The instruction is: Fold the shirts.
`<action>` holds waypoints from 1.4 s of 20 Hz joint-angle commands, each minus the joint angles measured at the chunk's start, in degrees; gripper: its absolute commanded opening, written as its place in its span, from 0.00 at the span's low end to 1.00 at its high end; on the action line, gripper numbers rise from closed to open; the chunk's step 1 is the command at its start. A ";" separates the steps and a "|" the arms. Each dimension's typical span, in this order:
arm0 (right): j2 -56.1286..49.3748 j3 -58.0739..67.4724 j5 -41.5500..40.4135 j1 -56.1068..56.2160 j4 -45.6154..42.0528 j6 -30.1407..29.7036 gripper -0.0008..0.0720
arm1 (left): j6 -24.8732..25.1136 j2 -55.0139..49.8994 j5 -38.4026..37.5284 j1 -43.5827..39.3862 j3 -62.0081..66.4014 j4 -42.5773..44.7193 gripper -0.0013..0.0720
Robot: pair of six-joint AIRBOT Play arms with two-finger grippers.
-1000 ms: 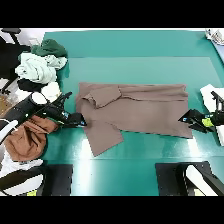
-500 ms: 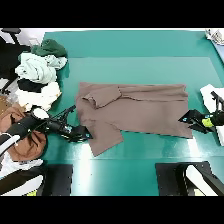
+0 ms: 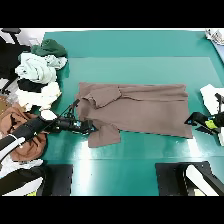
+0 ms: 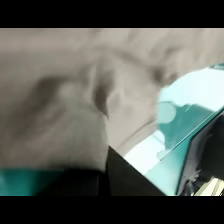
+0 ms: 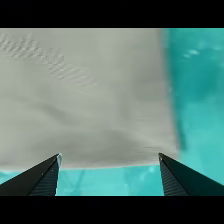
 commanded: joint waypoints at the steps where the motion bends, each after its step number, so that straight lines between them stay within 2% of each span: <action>1: -3.80 -0.02 -0.96 -3.63 -4.52 -0.22 0.97 | -0.11 0.04 -3.76 0.50 4.68 -0.44 0.05; 8: -14.36 -0.02 -6.95 -6.01 -3.32 -6.80 0.97 | -2.03 0.07 -9.90 0.50 6.47 0.55 0.05; 12: -19.39 -0.02 -7.37 -5.84 9.66 -11.87 0.95 | -2.03 0.07 -10.88 0.50 6.47 0.35 0.05; 13: -19.87 -0.02 -7.43 -5.44 11.98 -12.39 0.91 | -2.03 0.07 -10.88 0.52 6.47 0.17 0.05; 14: -20.06 -0.02 -7.34 -4.72 12.68 -12.52 0.72 | -2.03 0.07 -10.88 0.50 6.47 0.04 0.05; 15: -20.04 0.00 -7.04 -3.72 12.66 -12.55 0.62 | -2.05 0.11 -10.93 0.52 6.47 -0.07 0.05; 18: -20.04 0.00 -6.49 -0.42 13.68 -12.52 0.62 | -2.08 1.62 -10.58 0.50 6.47 -0.61 0.05; 19: -20.04 0.00 -6.34 0.76 13.55 -12.52 0.56 | -2.08 2.10 -10.60 0.52 6.47 -0.72 0.05; 22: -19.69 0.00 -3.67 2.16 13.35 -12.52 0.06 | -2.71 3.04 -11.10 0.50 6.47 -0.92 0.05; 26: -12.20 0.04 0.09 -0.22 11.30 -11.63 0.04 | -5.07 6.69 -11.85 0.52 6.47 -0.96 0.05; 28: -7.56 0.04 2.10 -3.50 9.84 -10.49 0.04 | -8.35 10.64 -11.89 0.50 6.45 -0.37 0.05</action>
